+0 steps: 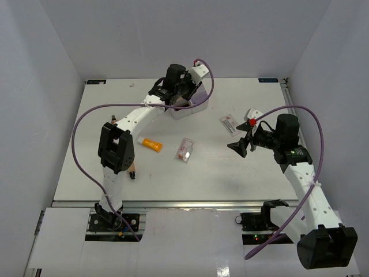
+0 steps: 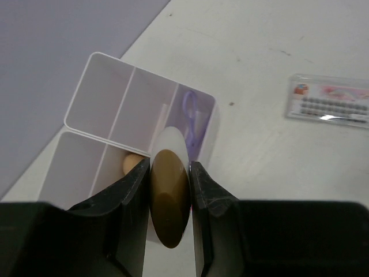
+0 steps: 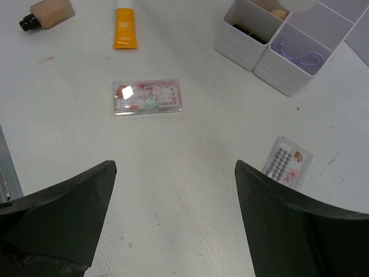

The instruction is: Organize the makeup

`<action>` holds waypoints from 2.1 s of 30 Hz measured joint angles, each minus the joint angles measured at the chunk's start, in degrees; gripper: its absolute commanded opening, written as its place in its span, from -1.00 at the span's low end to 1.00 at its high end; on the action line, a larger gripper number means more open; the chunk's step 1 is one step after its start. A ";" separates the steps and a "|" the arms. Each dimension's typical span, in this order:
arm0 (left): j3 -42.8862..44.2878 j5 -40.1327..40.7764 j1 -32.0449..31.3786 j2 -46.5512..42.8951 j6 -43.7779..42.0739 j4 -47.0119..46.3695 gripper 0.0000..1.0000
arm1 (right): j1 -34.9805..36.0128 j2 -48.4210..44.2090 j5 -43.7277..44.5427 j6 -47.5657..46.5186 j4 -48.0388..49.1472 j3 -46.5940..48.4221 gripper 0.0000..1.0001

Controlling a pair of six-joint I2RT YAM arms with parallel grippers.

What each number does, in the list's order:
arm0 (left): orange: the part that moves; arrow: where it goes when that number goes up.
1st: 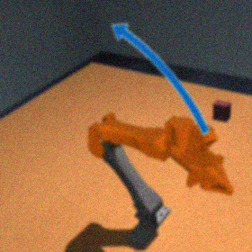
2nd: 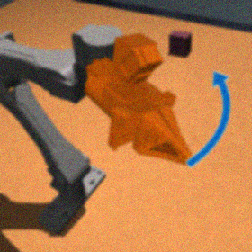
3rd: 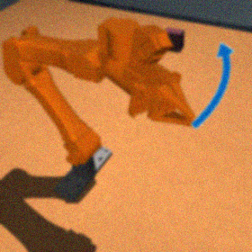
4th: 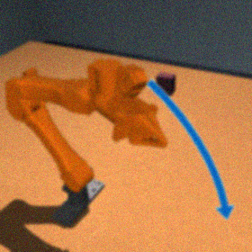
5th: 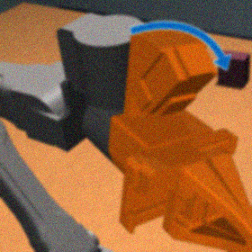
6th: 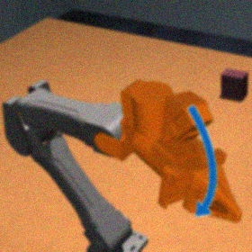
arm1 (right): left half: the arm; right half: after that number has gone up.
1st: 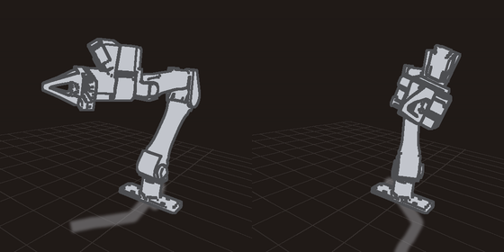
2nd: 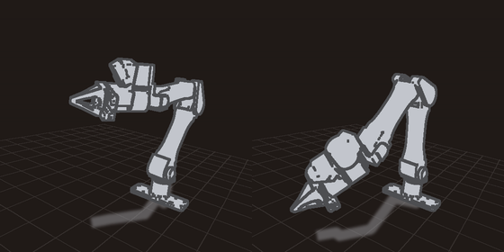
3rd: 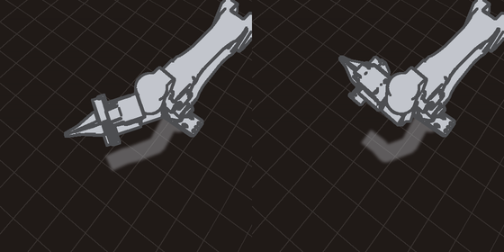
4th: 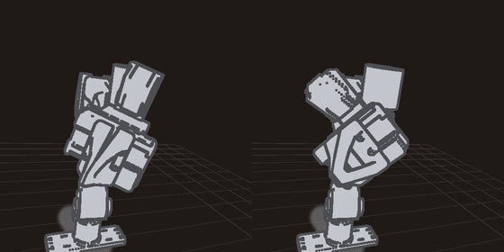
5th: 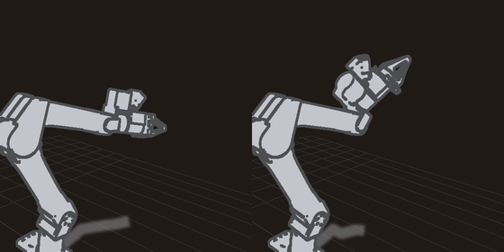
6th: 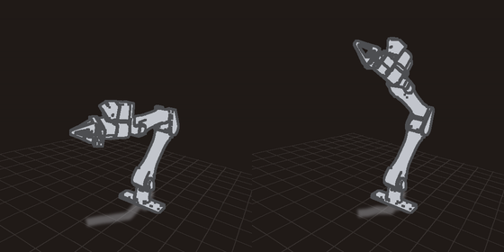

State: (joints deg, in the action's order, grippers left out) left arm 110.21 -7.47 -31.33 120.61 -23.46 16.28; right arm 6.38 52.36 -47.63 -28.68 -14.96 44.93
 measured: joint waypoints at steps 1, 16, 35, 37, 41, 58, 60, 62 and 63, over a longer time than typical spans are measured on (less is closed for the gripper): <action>0.56 0.18 0.30 1.38 -1.60 -0.27 -1.00 | -0.18 -0.33 -0.11 -0.04 -0.04 0.00 0.80; 6.40 -2.75 2.82 10.45 -12.16 -8.07 -0.97 | -1.93 0.58 -0.48 -0.20 -0.39 -0.02 0.81; 6.38 -8.08 2.99 15.97 -20.02 -12.70 -0.63 | -2.65 1.65 -0.64 -0.18 -0.43 -0.05 0.80; 6.17 -8.06 2.99 16.09 -20.11 -13.33 -0.46 | -2.67 1.71 -0.64 -0.18 -0.44 -0.05 0.80; 5.31 -7.80 2.99 16.19 -20.20 -16.24 -0.09 | -2.68 1.75 -0.65 -0.19 -0.44 -0.05 0.80; 5.24 -7.54 2.99 17.11 -14.58 -21.29 0.74 | -3.49 2.14 -0.90 -0.21 -0.41 -0.30 0.80; 3.93 -7.31 2.99 15.60 -11.66 -21.50 0.80 | -3.68 2.12 -1.47 -0.24 -0.39 -0.56 0.80; 1.96 -6.99 2.99 12.70 -8.19 -21.43 0.89 | -3.90 2.12 -2.09 -0.28 -0.39 -0.86 0.80; 0.38 -6.83 2.99 10.50 -6.07 -21.45 0.90 | -4.02 2.12 -2.38 -0.32 -0.38 -0.97 0.80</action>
State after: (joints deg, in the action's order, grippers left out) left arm 110.60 -14.30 -28.34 131.12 -29.52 -5.17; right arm 2.35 54.48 -50.01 -29.00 -15.35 43.96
